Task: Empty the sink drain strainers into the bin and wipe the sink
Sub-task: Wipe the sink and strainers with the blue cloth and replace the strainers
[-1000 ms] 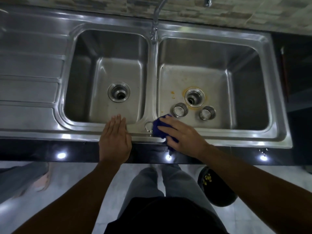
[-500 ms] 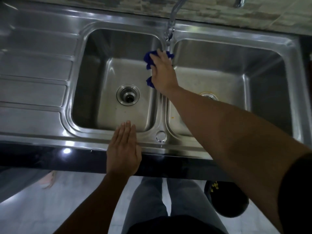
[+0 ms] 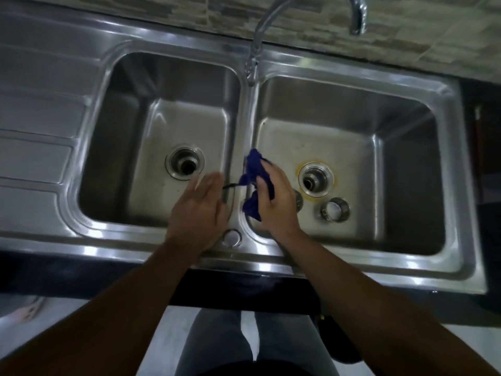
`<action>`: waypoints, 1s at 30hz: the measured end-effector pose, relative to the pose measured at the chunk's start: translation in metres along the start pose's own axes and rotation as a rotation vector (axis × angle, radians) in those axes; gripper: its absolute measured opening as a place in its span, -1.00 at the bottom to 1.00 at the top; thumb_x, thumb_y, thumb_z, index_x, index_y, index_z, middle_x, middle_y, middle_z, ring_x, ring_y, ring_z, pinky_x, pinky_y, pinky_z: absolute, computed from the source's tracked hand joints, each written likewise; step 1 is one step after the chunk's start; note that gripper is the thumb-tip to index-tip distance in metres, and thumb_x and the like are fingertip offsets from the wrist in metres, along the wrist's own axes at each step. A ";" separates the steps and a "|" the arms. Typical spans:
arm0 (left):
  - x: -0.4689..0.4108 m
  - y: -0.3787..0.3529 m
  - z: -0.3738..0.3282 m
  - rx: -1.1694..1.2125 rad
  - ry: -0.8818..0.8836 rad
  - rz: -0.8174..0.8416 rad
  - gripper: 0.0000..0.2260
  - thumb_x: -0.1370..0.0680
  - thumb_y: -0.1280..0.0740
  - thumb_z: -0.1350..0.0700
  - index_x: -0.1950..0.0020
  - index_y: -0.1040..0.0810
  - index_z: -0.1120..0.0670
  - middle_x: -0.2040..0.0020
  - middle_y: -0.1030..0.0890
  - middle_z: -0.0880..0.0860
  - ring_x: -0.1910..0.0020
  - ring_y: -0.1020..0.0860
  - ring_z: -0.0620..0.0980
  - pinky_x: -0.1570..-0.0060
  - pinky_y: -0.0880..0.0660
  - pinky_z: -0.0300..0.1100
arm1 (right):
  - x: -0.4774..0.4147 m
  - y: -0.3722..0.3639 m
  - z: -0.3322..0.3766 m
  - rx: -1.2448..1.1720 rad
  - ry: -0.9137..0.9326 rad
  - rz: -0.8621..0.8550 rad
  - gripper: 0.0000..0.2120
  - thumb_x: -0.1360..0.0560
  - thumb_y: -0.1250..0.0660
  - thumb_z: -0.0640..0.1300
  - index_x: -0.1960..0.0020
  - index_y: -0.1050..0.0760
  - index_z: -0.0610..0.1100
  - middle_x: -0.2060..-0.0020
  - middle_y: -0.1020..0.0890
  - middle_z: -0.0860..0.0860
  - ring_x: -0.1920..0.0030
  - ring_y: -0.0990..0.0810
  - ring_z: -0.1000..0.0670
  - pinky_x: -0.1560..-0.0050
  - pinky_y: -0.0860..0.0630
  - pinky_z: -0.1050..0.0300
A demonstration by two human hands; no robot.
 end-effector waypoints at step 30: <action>-0.156 -0.053 -0.024 0.027 0.080 -0.143 -0.43 -0.63 0.09 0.10 -0.61 -0.03 0.31 -0.63 -0.03 0.28 -0.64 0.04 0.19 -0.60 -0.04 0.11 | -0.154 0.023 -0.214 0.587 -0.137 0.242 -0.47 -0.65 -0.05 -0.07 -0.61 -0.10 -0.04 -0.62 -0.08 -0.13 -0.62 -0.03 -0.20 -0.59 -0.10 -0.20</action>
Point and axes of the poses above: each hand's wrist, its own x-axis away from the middle knuckle, its own y-axis out of the back of the hand, z = x × y, the point moved 7 cm from there along -x, towards the middle knuckle
